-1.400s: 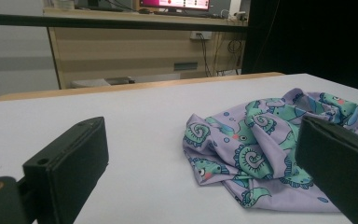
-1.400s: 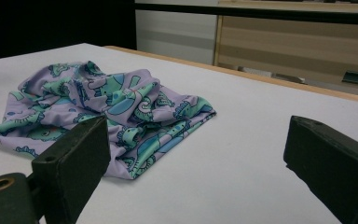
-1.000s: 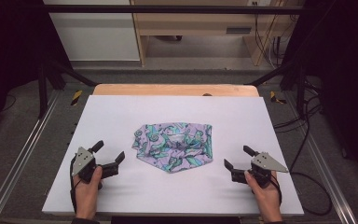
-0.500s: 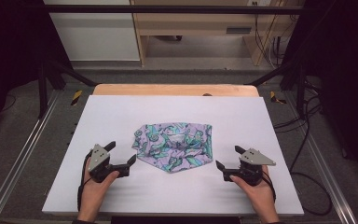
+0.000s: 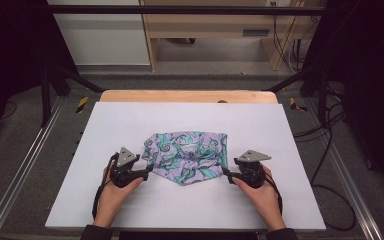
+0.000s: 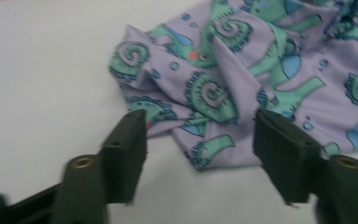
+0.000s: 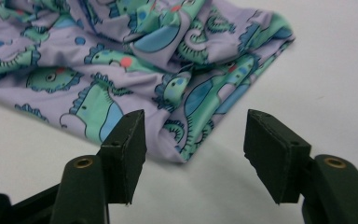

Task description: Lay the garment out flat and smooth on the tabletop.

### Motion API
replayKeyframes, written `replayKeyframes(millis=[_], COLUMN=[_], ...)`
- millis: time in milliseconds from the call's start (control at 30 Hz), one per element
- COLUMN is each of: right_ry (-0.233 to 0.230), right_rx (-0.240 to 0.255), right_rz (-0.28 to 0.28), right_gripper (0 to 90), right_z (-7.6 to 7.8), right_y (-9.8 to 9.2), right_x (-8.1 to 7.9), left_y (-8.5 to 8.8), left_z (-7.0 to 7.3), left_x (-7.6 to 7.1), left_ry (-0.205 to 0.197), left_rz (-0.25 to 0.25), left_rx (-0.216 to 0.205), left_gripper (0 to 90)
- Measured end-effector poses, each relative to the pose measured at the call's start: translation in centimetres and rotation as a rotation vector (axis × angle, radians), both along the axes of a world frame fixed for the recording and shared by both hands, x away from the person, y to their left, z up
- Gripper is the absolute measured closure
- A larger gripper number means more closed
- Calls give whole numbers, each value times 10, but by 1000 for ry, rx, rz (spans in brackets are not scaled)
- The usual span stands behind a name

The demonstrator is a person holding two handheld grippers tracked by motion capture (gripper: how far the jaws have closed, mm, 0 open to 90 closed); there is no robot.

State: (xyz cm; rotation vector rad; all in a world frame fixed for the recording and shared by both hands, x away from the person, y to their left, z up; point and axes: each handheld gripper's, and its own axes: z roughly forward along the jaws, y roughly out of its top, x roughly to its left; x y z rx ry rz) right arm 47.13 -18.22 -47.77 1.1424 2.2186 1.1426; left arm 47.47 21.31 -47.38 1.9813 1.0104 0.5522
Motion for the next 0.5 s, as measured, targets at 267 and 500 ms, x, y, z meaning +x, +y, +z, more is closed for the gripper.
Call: replayKeyframes(millis=[267,500], right_ry=[36,41], right_rx=[-19,-56], right_rz=[38,73], right_gripper=[473,653], right_z=[-5,-9], right_y=[10,19], right_x=[-1,-1], left_y=[-16,-15], left_z=[-7,-8], left_x=[3,5], left_ry=[71,87], left_rz=[-23,-15], left_rx=[71,76], left_gripper=[561,689])
